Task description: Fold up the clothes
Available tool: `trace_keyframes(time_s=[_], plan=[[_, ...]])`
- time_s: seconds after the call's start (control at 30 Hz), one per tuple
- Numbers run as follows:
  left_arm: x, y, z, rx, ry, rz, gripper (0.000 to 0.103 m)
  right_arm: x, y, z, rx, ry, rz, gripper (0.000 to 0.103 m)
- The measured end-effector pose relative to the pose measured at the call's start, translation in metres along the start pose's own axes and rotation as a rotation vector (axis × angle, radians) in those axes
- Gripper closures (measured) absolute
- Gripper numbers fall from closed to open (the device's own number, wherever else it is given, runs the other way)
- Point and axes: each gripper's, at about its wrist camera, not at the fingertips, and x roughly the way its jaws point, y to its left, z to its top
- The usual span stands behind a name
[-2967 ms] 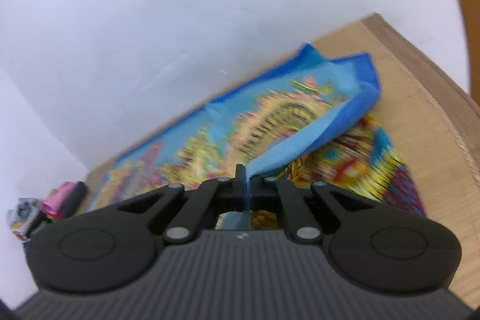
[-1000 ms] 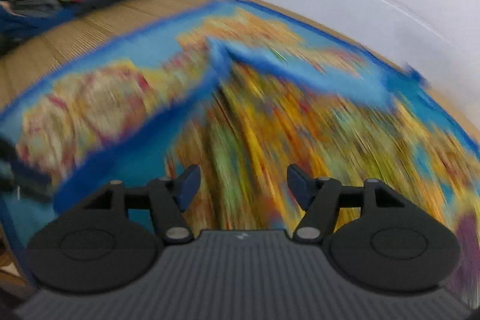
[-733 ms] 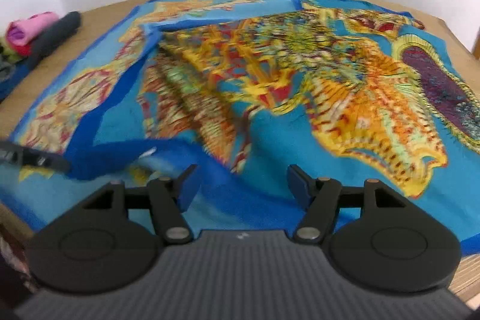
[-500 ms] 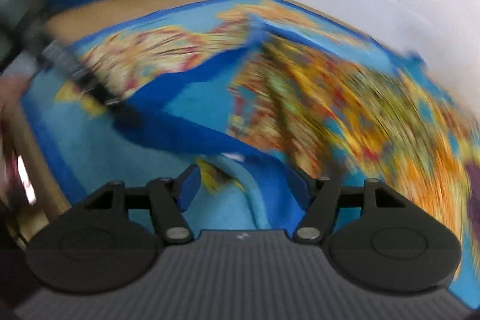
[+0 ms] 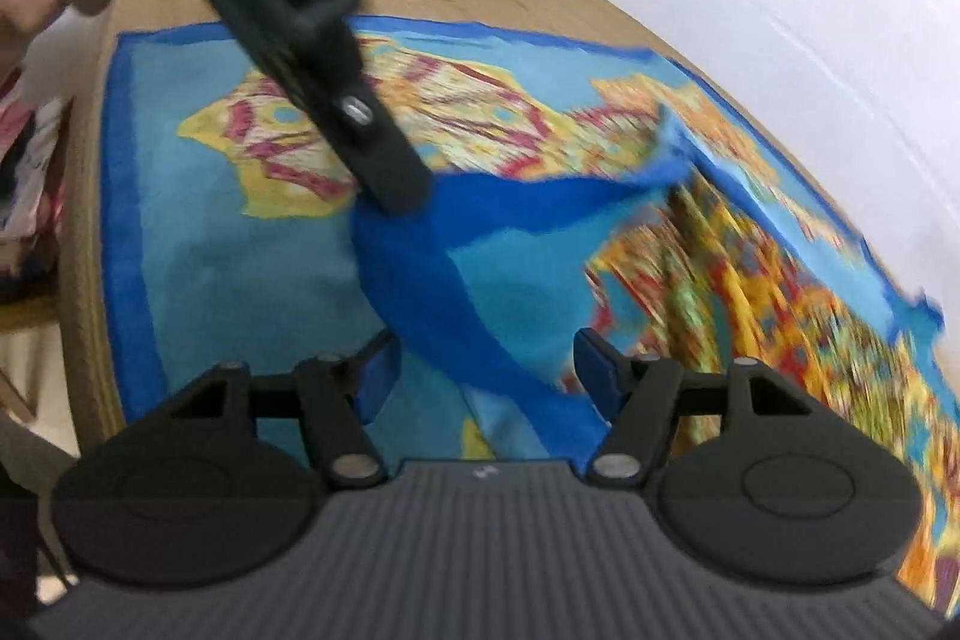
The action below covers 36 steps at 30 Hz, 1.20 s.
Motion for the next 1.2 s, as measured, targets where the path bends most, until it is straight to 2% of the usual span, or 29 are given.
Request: trace_keyframes(time_s=[0.03, 0.07, 0.1, 0.2, 0.27, 0.37, 0.43, 0.53, 0.6, 0.67, 0.73, 0.83, 0.93, 1.03, 1.13, 1.2], plan=[[0.001, 0.000, -0.001, -0.001, 0.002, 0.008, 0.096, 0.002, 0.003, 0.003, -0.011, -0.019, 0.006, 0.043], [-0.002, 0.000, -0.001, 0.001, -0.007, 0.029, 0.096, 0.003, 0.002, 0.007, 0.009, -0.028, 0.044, 0.055], [-0.008, 0.002, -0.001, 0.003, -0.027, 0.055, 0.095, 0.005, -0.002, 0.012, 0.058, -0.020, 0.093, 0.099], [-0.040, 0.015, 0.001, 0.002, -0.115, 0.148, 0.091, 0.005, -0.023, 0.023, 0.232, -0.008, 0.139, 0.098], [-0.062, 0.028, 0.001, 0.011, -0.163, 0.228, 0.091, 0.003, -0.046, 0.029, 0.406, -0.004, 0.187, 0.098], [-0.083, 0.058, -0.007, -0.010, -0.172, 0.337, 0.091, -0.016, -0.085, 0.052, 0.690, -0.090, 0.242, 0.098], [-0.093, 0.083, -0.014, -0.045, -0.158, 0.399, 0.091, -0.035, -0.102, 0.079, 0.815, -0.205, 0.300, 0.098], [-0.106, 0.113, -0.027, -0.117, -0.146, 0.448, 0.091, -0.056, -0.095, 0.131, 0.829, -0.366, 0.409, 0.098], [-0.115, 0.127, -0.034, -0.146, -0.148, 0.466, 0.091, -0.046, -0.071, 0.160, 0.806, -0.400, 0.506, 0.098], [-0.123, 0.136, -0.042, -0.156, -0.145, 0.475, 0.090, -0.015, -0.038, 0.179, 0.784, -0.376, 0.609, 0.098], [-0.130, 0.143, -0.050, -0.144, -0.138, 0.497, 0.090, 0.027, -0.001, 0.189, 0.770, -0.300, 0.695, 0.098], [-0.142, 0.152, -0.060, -0.123, -0.126, 0.510, 0.089, 0.088, 0.053, 0.185, 0.734, -0.158, 0.744, 0.098], [-0.154, 0.160, -0.067, -0.120, -0.124, 0.527, 0.088, 0.119, 0.082, 0.176, 0.746, -0.052, 0.759, 0.098], [-0.168, 0.166, -0.069, -0.141, -0.144, 0.517, 0.088, 0.130, 0.090, 0.174, 0.763, -0.038, 0.771, 0.098], [-0.184, 0.165, -0.062, -0.139, -0.186, 0.506, 0.088, 0.142, 0.098, 0.175, 0.755, 0.006, 0.734, 0.098], [-0.189, 0.159, -0.052, -0.097, -0.212, 0.509, 0.087, 0.149, 0.099, 0.165, 0.834, 0.021, 0.729, 0.098]])
